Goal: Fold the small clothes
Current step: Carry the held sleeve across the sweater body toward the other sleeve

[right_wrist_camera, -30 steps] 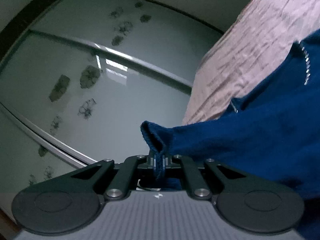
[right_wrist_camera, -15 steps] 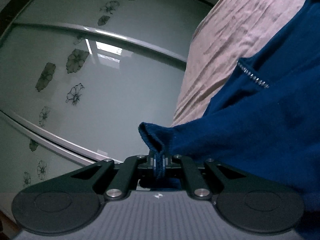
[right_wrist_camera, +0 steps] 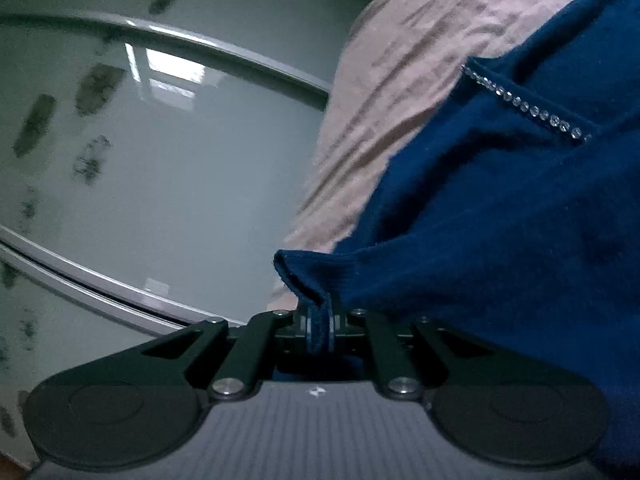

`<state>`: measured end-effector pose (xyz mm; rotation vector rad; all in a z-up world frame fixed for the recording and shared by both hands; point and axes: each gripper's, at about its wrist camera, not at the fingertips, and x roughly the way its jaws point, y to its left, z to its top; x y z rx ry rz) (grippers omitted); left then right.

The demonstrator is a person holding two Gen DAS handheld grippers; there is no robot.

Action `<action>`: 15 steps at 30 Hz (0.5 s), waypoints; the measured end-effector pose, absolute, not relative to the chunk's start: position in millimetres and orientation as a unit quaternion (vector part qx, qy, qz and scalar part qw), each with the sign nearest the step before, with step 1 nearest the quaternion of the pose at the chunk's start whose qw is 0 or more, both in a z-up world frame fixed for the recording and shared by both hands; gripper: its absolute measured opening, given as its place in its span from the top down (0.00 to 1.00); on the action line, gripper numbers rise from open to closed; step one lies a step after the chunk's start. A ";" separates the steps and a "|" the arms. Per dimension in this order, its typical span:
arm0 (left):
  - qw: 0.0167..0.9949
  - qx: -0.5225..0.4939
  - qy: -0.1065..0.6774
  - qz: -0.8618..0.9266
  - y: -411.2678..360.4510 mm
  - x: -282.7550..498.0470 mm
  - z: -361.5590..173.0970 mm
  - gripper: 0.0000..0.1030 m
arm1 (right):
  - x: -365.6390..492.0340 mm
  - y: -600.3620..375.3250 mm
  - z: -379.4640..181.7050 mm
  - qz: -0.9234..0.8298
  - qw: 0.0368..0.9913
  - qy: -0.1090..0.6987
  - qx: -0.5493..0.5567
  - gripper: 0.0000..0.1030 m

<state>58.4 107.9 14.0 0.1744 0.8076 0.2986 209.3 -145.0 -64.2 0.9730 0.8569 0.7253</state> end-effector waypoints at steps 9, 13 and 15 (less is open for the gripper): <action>0.903 0.077 0.398 0.142 112.1 53.3 11.8 0.00 | 199.7 -125.7 -38.6 0.365 0.764 0.368 0.385 0.23; 0.903 0.073 0.396 0.151 116.7 50.1 13.4 0.00 | 192.9 -140.9 -33.0 0.373 0.752 0.346 0.419 0.23; 0.901 0.067 0.400 0.156 119.5 51.4 11.3 0.00 | 194.4 -143.7 -40.6 0.362 0.749 0.362 0.421 0.23</action>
